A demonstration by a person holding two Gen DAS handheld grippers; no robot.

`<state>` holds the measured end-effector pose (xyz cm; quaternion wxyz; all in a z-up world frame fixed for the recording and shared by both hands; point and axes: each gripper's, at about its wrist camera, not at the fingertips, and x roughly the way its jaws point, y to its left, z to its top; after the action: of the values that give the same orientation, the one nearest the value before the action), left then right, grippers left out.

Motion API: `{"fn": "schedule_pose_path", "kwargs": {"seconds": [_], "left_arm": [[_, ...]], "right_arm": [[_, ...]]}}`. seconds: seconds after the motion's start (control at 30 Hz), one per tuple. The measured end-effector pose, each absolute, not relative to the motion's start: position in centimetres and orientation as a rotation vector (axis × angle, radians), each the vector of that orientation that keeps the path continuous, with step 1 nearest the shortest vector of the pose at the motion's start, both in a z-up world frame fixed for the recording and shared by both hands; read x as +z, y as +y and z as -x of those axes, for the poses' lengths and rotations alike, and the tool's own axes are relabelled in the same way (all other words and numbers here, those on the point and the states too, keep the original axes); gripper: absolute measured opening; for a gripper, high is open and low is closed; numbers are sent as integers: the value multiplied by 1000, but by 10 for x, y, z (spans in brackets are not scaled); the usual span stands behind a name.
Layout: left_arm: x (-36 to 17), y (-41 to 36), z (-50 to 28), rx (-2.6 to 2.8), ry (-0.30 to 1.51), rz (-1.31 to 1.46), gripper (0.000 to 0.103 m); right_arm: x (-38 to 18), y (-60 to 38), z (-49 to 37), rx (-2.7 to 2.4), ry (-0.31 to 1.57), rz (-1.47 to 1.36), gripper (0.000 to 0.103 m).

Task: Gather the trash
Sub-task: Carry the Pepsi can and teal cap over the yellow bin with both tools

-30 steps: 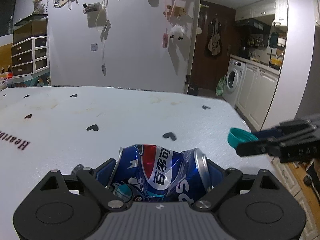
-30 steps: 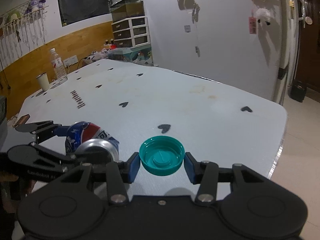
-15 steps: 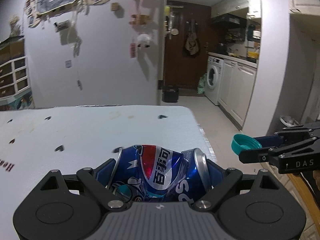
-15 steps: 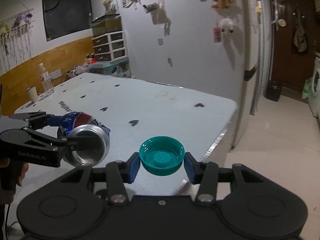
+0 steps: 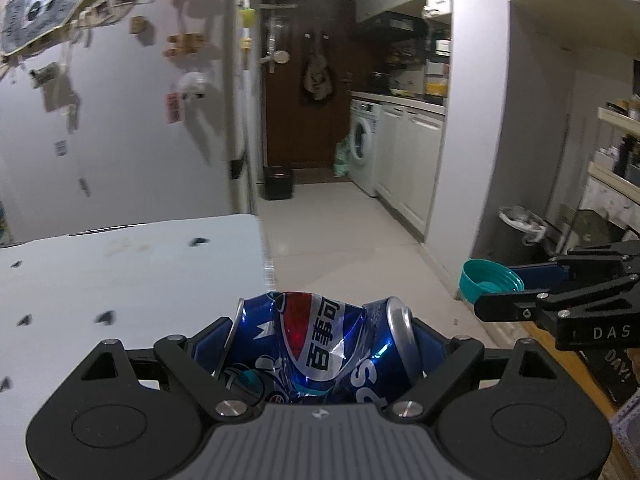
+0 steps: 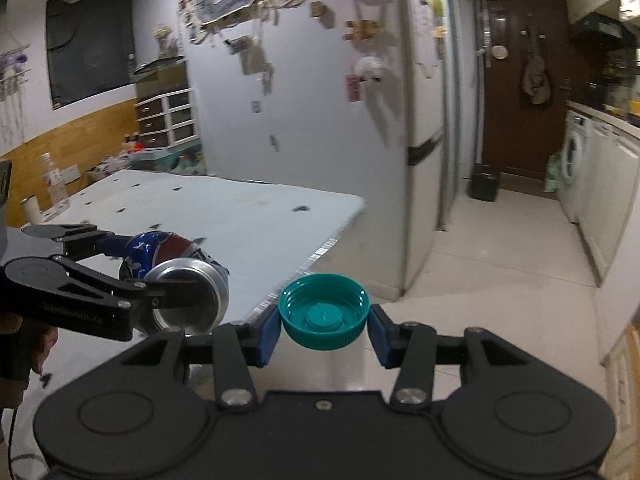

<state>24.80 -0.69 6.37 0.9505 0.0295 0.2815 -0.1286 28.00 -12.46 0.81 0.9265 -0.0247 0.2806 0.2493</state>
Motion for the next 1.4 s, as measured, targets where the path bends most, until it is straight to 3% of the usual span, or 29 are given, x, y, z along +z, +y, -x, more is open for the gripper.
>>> {"fn": "schedule_pose_path", "kwargs": {"seconds": [0.6,1.4], "left_arm": [[1,-121,-281,-402,715,-57,89],[-179,-146,-414,-300,1077,11,89]], "right_arm": [[-56,-242,-262,265,668,-59,48],[-265,-229,-361,187,1087,-118,48]]}}
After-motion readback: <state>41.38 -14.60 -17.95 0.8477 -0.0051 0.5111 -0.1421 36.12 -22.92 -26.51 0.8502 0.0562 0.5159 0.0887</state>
